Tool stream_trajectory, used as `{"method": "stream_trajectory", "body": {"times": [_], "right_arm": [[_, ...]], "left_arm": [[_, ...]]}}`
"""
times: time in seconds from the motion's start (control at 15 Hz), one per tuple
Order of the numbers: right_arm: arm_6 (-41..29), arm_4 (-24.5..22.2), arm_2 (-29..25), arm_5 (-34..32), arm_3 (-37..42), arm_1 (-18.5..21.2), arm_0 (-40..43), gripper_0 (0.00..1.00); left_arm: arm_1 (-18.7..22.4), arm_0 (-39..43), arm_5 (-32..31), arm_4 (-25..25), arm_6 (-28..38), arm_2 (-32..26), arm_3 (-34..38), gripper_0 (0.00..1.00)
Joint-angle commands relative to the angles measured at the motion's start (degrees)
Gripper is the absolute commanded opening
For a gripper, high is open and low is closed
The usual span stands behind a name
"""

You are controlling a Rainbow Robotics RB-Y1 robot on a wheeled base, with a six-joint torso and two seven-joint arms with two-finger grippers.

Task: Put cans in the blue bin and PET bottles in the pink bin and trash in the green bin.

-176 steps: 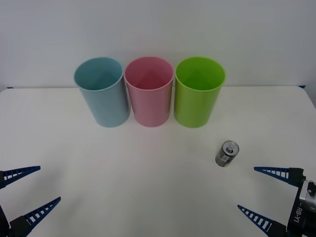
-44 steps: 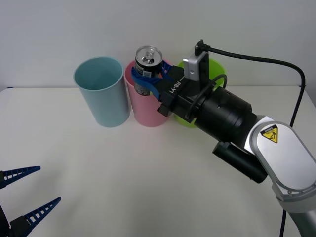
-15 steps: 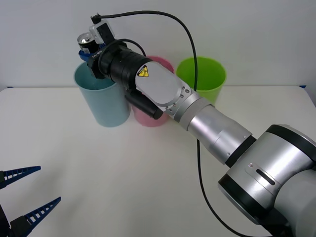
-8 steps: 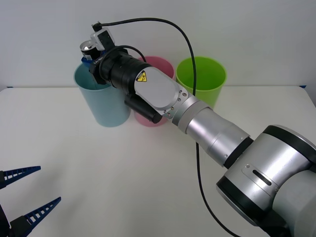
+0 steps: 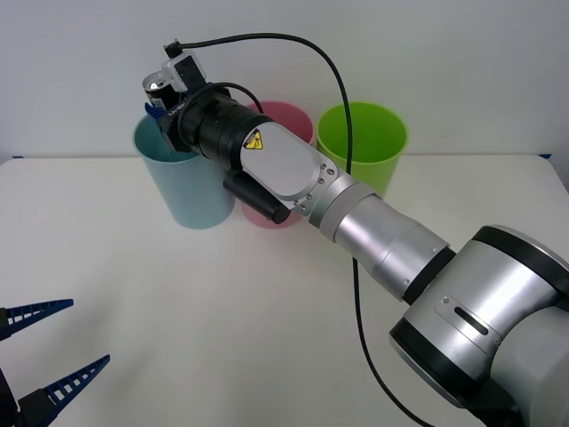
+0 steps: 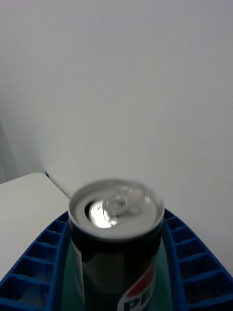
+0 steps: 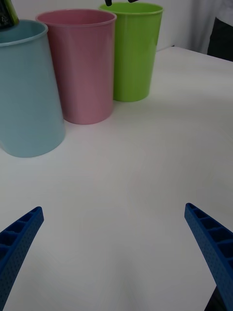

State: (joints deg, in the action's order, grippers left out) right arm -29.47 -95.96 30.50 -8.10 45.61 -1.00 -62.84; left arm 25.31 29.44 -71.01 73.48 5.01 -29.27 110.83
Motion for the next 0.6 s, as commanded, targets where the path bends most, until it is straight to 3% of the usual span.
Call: {"method": "stream_trajectory", "body": {"times": [0.07,0.6], "right_arm": [[0.03,-0.01,0.00,0.10,0.01,0.00,0.00,1.00],[0.20,-0.10,0.00,0.10,0.01,0.00,0.00,1.00]], "left_arm": [[0.00,0.00,0.00,0.00,0.00,0.00,0.00,1.00],[0.00,0.00,0.00,0.00,0.00,0.00,0.00,1.00]]}}
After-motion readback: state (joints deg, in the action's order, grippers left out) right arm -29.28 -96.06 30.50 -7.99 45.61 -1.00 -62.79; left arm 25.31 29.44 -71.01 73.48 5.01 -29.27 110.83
